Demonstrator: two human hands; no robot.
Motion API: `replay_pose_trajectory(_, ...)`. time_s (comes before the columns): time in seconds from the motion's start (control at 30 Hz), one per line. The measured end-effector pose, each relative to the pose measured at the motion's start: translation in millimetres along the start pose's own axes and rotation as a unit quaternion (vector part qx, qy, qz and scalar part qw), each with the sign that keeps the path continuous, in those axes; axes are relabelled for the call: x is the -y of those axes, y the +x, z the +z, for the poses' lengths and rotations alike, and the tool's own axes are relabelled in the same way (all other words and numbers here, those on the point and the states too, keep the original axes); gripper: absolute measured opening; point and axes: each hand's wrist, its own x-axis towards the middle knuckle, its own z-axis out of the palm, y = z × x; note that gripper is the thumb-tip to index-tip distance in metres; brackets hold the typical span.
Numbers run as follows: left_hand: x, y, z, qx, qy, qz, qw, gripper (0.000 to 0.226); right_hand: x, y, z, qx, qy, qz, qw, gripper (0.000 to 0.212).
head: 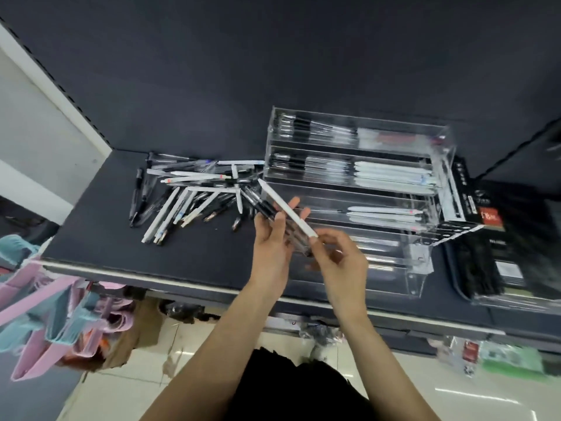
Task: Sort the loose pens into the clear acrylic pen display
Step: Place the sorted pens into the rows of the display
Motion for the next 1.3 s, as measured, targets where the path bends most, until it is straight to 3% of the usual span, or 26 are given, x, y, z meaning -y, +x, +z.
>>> replay_pose_trajectory(0.13, 26, -11, 38, -0.009, 0.074, 0.032, 0.997, 0.026, -7, 12, -53, 0.03, 0.025, 0.004, 0.999, 0.019)
replay_pose_trajectory(0.3, 41, -21, 73, -0.05, 0.196, 0.045, 0.978, 0.013, -17, 32, -116, 0.077, 0.009, -0.011, 0.997, 0.018)
replay_pose_trajectory(0.43, 53, -24, 90, -0.042, 0.205, 0.035, 0.977, 0.011, -17, 49, -145, 0.127, -0.088, -0.081, 0.985, 0.008)
replay_pose_trajectory(0.53, 60, -24, 95, -0.038, 0.203, 0.032, 0.978, 0.013, -14, 66, -157, 0.14, -0.112, -0.138, 0.974, 0.013)
replay_pose_trajectory(0.63, 55, -18, 93, -0.075, 0.182, 0.043, 0.979, 0.013, -16, 89, -173, 0.092, -0.165, -0.198, 0.962, 0.008)
replay_pose_trajectory(0.73, 46, -9, 84, -0.107, 0.167, 0.067, 0.978, 0.012, -20, 115, -185, 0.04, -0.294, -0.307, 0.904, 0.007)
replay_pose_trajectory(0.87, 45, -2, 76, -0.114, 0.163, 0.079, 0.977, 0.011, -35, 141, -176, 0.052, -0.431, -0.432, 0.79, 0.009)
replay_pose_trajectory(1.0, 49, 2, 74, -0.108, 0.16, 0.069, 0.979, 0.012, -41, 151, -167, 0.085, -0.537, -0.481, 0.688, 0.026)
replay_pose_trajectory(1.13, 52, 7, 74, -0.102, 0.161, 0.054, 0.98, 0.011, -37, 149, -166, 0.138, -0.607, -0.459, 0.633, 0.025)
replay_pose_trajectory(1.3, 55, 11, 73, -0.094, 0.16, 0.036, 0.982, 0.01, -32, 142, -154, 0.179, -0.653, -0.404, 0.615, 0.023)
